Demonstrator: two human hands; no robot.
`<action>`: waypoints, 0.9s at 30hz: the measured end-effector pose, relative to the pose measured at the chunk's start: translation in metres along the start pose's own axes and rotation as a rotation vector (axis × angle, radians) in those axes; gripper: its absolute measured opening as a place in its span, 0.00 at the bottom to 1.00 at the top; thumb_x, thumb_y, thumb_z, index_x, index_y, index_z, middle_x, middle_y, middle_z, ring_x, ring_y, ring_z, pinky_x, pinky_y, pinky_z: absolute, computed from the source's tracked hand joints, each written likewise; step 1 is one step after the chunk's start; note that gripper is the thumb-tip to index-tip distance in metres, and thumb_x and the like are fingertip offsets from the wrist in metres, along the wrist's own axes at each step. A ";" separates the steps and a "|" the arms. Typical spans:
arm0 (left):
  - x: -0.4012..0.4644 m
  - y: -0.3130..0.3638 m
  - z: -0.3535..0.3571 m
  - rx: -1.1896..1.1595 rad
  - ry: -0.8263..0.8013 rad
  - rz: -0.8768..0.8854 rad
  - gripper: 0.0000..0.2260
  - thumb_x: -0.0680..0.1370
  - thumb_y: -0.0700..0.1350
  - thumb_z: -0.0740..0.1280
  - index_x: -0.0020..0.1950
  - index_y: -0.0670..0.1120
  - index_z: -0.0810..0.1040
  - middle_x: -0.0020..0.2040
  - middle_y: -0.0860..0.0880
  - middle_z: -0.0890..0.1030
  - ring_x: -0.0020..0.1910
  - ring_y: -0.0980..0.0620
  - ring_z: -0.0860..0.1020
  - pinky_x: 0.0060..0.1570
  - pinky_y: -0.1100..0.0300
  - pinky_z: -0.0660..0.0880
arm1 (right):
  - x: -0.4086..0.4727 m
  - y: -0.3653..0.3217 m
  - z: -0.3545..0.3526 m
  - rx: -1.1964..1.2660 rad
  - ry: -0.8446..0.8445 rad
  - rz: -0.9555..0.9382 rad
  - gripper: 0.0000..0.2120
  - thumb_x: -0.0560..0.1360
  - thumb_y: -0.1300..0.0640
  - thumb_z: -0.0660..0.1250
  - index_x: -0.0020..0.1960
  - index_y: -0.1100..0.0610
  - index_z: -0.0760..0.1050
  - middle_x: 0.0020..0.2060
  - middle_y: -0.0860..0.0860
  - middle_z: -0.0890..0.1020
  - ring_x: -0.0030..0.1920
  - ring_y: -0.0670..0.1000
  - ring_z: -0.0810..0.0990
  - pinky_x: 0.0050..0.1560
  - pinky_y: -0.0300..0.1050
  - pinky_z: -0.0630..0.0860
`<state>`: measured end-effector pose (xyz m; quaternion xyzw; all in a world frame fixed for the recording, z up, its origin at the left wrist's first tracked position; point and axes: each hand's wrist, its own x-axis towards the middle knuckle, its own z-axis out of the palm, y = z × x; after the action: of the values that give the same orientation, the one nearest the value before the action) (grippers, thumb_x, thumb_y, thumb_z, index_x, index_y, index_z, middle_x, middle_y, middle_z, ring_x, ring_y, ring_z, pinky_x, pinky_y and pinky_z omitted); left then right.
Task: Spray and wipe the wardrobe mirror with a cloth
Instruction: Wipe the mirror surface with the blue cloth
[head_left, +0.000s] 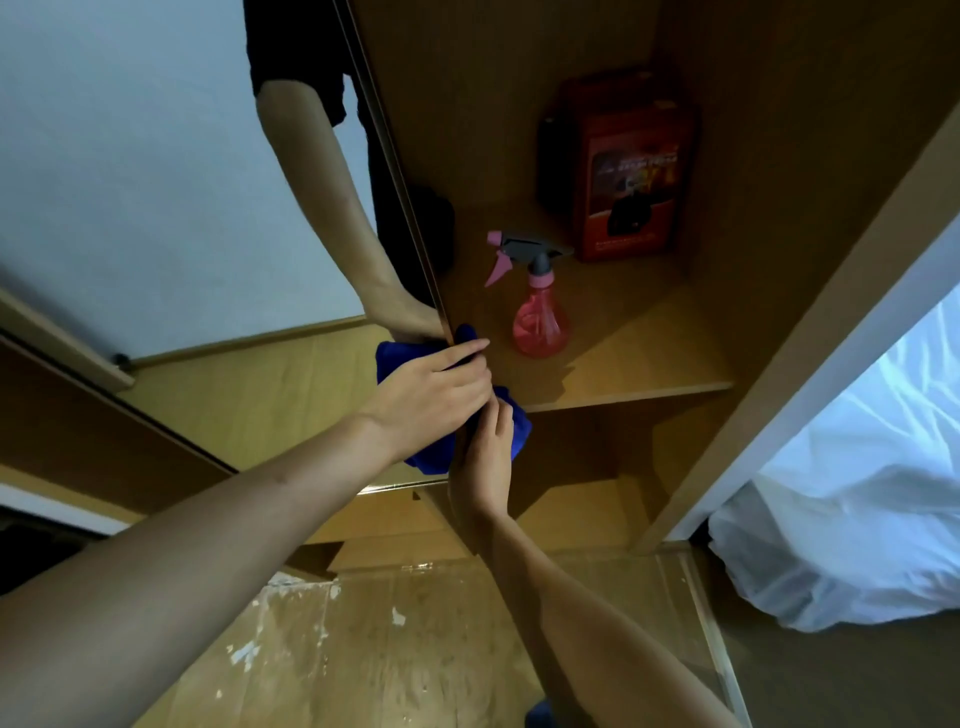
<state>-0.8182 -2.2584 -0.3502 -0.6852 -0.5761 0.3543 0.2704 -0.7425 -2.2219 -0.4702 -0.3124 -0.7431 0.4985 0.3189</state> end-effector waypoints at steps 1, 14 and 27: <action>-0.001 -0.002 0.001 -0.011 0.040 0.004 0.23 0.75 0.32 0.47 0.57 0.42 0.79 0.56 0.46 0.81 0.61 0.47 0.76 0.73 0.48 0.47 | -0.001 -0.001 0.000 0.005 0.018 -0.003 0.21 0.82 0.57 0.57 0.74 0.55 0.62 0.68 0.49 0.70 0.67 0.45 0.68 0.65 0.50 0.73; 0.002 0.032 0.027 -0.039 0.170 0.024 0.18 0.77 0.33 0.53 0.57 0.41 0.79 0.55 0.45 0.81 0.60 0.47 0.76 0.73 0.48 0.49 | -0.016 0.038 0.006 -0.013 0.069 -0.020 0.22 0.79 0.63 0.64 0.72 0.58 0.66 0.65 0.52 0.72 0.64 0.47 0.70 0.64 0.48 0.73; 0.009 0.061 0.056 -0.037 0.193 0.138 0.20 0.77 0.33 0.50 0.59 0.40 0.78 0.57 0.45 0.81 0.61 0.47 0.76 0.73 0.50 0.56 | -0.021 0.079 0.017 0.102 0.008 0.032 0.25 0.74 0.64 0.72 0.67 0.55 0.67 0.58 0.45 0.72 0.55 0.39 0.72 0.54 0.34 0.74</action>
<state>-0.8250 -2.2629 -0.4332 -0.7589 -0.5053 0.2937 0.2871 -0.7321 -2.2233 -0.5531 -0.3099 -0.7103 0.5394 0.3294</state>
